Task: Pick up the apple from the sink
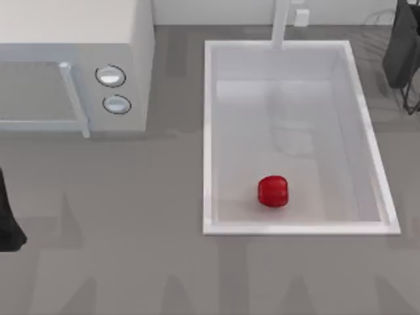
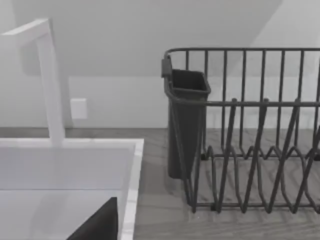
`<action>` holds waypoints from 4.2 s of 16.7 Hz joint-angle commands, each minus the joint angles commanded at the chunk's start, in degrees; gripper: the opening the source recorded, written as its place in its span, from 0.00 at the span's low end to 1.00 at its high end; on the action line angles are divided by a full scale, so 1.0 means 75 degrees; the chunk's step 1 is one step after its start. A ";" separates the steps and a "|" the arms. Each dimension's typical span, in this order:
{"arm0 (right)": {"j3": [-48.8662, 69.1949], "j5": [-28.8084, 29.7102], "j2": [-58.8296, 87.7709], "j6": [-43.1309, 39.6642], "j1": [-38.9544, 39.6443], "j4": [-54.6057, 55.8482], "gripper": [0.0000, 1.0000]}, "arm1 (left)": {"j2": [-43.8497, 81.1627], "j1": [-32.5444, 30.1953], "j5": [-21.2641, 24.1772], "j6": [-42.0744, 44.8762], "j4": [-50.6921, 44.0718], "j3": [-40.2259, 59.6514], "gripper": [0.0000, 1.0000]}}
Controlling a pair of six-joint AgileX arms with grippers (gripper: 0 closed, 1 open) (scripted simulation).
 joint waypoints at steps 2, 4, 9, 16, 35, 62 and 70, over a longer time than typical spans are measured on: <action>0.0000 0.0000 0.0000 0.0000 0.0000 0.0000 1.00 | 0.0000 0.0000 0.0000 0.0000 0.0000 0.0000 1.00; 0.0000 0.0000 0.0000 0.0000 0.0000 0.0000 1.00 | 0.0000 0.0000 0.0000 0.0000 0.0000 0.0000 1.00; 0.0000 0.0000 0.0000 0.0000 0.0000 0.0000 1.00 | 0.0000 0.0000 0.0000 0.0000 0.0000 0.0000 1.00; 0.0000 0.0000 0.0000 0.0000 0.0000 0.0000 1.00 | 0.0000 0.0000 0.0000 0.0000 0.0000 0.0000 1.00; 0.3537 -0.0024 0.4282 0.1278 0.0980 -0.2435 1.00 | 0.0000 0.0000 0.0000 0.0000 0.0000 0.0000 1.00; 1.4335 0.0027 1.7463 0.4122 0.3932 -0.8874 1.00 | 0.0000 0.0000 0.0000 0.0000 0.0000 0.0000 1.00; 1.3221 0.0045 1.8779 0.4145 0.3965 -0.6290 1.00 | 0.0000 0.0000 0.0000 0.0000 0.0000 0.0000 1.00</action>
